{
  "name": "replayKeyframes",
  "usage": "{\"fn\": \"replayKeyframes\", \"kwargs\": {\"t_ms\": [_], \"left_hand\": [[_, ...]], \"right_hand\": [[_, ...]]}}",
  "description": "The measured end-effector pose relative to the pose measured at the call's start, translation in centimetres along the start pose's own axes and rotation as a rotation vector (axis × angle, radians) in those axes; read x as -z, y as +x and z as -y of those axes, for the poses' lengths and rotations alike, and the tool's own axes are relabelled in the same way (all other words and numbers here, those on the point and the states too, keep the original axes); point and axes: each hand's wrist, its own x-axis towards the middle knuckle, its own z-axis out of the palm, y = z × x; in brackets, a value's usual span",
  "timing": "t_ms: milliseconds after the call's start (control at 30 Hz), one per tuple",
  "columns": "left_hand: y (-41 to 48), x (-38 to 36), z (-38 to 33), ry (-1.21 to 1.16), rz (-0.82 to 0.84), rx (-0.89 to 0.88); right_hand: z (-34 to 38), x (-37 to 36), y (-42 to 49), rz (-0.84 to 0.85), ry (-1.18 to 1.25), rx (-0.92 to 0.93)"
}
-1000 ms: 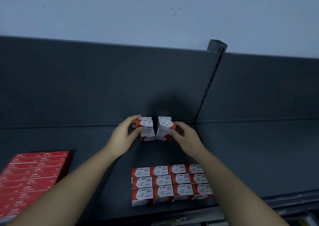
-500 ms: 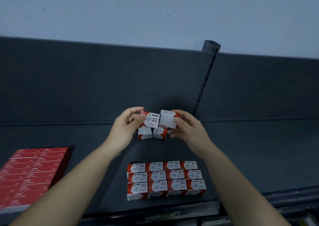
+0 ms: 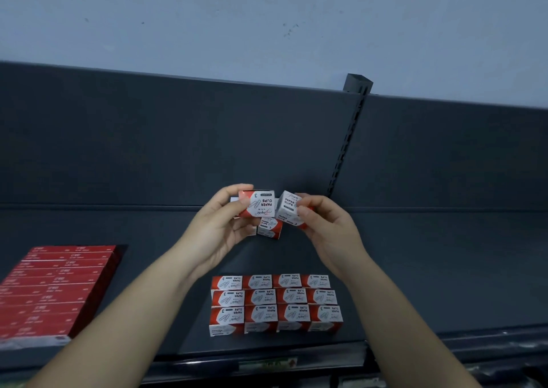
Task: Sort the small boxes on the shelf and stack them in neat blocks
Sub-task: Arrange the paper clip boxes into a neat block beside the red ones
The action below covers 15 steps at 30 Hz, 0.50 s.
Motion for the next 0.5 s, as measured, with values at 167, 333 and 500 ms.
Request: {"fn": "replayKeyframes", "kwargs": {"t_ms": [167, 333, 500], "left_hand": [[-0.4, 0.1, -0.2, -0.001, -0.005, 0.010], [-0.8, 0.2, 0.1, 0.039, -0.072, 0.052], [-1.0, -0.3, 0.2, 0.163, -0.079, 0.050]], "right_hand": [[0.1, 0.4, -0.6, 0.005, -0.163, 0.058], [0.4, 0.3, -1.0, -0.030, -0.101, -0.008], [0.6, 0.0, -1.4, -0.012, -0.015, -0.040]]}}
